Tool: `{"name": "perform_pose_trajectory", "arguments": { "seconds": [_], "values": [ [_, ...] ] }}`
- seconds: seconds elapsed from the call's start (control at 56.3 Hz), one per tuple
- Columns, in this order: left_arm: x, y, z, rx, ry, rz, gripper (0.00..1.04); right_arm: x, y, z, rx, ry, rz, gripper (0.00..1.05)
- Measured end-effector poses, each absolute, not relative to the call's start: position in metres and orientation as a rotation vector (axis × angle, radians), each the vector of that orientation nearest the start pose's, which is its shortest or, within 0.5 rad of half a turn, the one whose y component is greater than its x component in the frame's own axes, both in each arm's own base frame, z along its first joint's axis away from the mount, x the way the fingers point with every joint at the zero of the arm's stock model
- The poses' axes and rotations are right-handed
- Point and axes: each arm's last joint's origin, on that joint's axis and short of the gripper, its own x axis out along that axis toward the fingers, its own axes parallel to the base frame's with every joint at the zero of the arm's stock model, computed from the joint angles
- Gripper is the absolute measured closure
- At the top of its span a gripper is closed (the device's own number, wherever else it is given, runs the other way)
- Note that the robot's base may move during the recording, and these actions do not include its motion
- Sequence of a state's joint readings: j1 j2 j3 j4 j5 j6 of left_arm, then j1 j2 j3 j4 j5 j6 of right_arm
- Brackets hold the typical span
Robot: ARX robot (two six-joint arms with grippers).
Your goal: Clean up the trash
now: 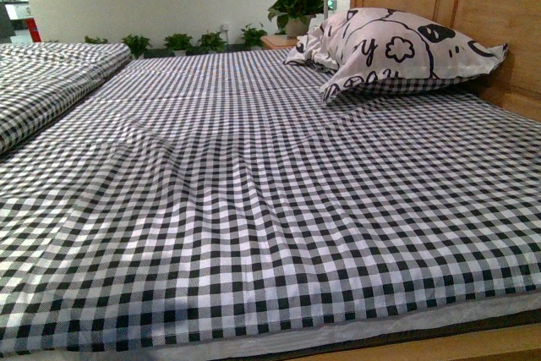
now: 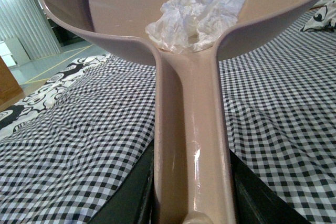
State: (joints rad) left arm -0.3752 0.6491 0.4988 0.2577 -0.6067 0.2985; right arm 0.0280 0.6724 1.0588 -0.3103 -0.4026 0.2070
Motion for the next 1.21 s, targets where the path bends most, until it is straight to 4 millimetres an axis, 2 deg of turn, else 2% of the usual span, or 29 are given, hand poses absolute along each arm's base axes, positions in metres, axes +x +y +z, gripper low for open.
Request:
{"name": "perform_pose_trajectory", "arguments": {
  "seconds": [0.213,0.391,1.207],
  "values": [
    [0.13,-0.05,0.295,0.214,-0.087,0.231,0.78,0.095,0.014,0.419,0.204,-0.076,0.398,0.85],
    [0.122,-0.053,0.292,0.196,-0.086,0.227,0.78,0.099,0.01,0.417,0.215,-0.079,0.305,0.85],
    [0.122,-0.053,0.29,0.193,-0.08,0.222,0.78,0.1,0.01,0.415,0.21,-0.071,0.268,0.85]
  ]
}}
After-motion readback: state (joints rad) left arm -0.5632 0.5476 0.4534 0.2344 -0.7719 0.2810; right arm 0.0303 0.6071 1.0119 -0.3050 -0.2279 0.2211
